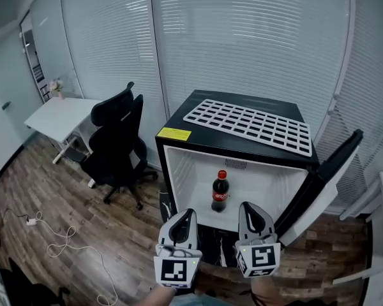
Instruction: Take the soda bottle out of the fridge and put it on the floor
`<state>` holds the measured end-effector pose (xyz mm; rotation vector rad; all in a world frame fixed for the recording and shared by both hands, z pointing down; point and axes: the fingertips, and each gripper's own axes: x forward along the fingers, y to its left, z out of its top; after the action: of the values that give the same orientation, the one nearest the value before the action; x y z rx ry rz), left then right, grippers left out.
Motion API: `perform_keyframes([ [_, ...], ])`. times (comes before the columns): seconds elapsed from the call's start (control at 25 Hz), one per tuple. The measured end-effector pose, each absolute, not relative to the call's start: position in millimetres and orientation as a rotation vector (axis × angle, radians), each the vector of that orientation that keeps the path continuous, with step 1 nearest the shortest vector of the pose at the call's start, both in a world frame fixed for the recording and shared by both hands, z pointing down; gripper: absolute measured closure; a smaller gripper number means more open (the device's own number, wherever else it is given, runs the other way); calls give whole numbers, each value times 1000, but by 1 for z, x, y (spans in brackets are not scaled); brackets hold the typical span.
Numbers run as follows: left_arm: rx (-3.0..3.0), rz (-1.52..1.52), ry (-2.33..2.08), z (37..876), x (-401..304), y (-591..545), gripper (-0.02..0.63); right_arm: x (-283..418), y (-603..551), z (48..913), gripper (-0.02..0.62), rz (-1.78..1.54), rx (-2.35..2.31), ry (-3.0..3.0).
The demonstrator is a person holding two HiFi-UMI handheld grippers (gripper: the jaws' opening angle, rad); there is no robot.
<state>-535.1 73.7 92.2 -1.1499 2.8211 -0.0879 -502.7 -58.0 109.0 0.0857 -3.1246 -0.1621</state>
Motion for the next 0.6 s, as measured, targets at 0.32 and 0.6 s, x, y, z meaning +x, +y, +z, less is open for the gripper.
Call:
perform_keyframes([
  [0.32, -1193, -65, 2817, 100, -579, 62, 589, -552, -56, 118, 581, -165, 62, -3101],
  [0.6, -1234, -58, 2822, 110, -610, 46, 590, -587, -59, 131, 507, -150, 15, -3072],
])
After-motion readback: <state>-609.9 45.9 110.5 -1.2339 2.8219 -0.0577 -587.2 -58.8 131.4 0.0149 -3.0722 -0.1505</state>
